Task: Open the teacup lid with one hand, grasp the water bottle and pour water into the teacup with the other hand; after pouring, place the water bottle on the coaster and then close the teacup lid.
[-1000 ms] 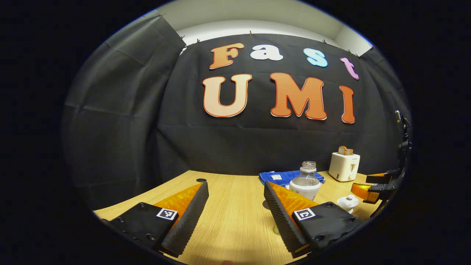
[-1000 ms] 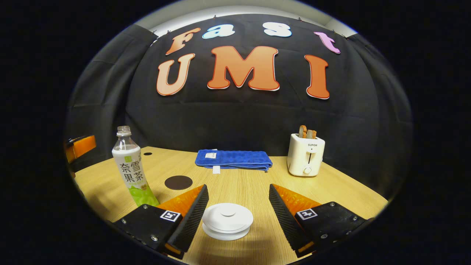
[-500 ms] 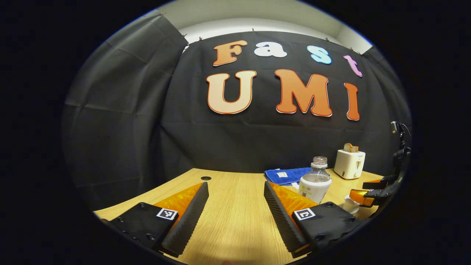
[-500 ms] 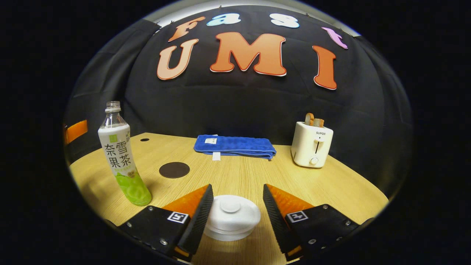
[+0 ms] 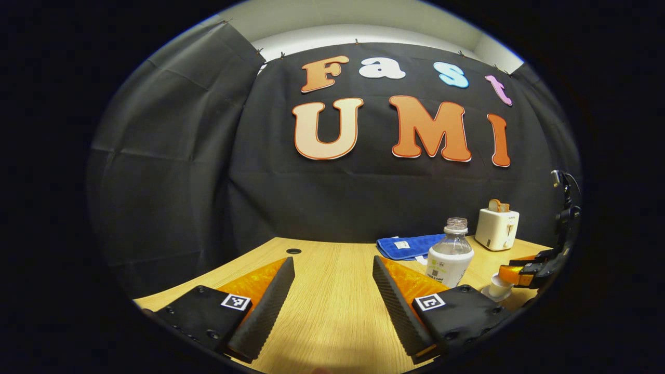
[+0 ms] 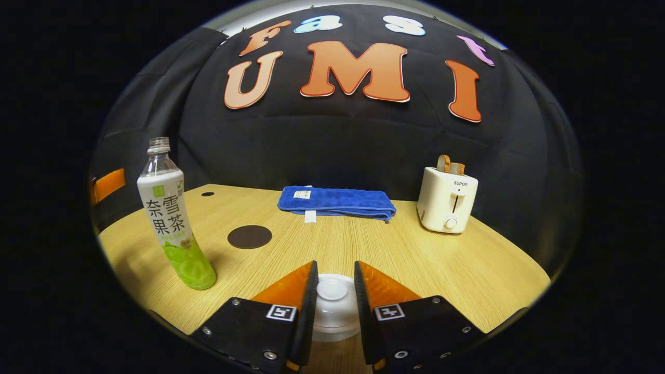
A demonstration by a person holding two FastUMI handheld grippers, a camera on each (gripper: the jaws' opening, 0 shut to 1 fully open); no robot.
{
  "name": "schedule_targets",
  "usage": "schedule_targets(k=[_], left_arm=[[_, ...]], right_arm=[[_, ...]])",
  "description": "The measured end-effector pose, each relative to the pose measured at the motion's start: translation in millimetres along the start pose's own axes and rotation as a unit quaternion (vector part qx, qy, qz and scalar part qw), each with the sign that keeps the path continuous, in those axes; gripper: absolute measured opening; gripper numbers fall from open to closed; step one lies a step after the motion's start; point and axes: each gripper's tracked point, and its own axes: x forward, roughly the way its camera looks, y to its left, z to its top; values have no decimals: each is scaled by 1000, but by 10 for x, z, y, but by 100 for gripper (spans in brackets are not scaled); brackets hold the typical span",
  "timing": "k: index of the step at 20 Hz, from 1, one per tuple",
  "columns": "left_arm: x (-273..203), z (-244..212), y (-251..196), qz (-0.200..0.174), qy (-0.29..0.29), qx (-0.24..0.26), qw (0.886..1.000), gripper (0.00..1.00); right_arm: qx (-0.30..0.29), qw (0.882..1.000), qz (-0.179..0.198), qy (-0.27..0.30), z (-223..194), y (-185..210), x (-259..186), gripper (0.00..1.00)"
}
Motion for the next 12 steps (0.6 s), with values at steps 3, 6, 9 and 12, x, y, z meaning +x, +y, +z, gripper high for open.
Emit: schedule_targets(k=[3, 6, 9, 12], left_arm=[[-9, 5, 19, 2, -1, 1, 1000, 99], [-14, 10, 20, 2, -2, -1, 1000, 99], [-15, 19, 10, 1, -2, 1, 1000, 99], [-30, 41, 25, 4, -5, 1, 1000, 99]], right_arm=[[-6, 1000, -2, 0, -1, -11, -6, 27], [-13, 1000, -2, -2, 4, -6, -10, 21], [-10, 1000, 1, 0, 6, -11, -22, 16], [-3, 1000, -1, -7, 77, -59, -47, 16]])
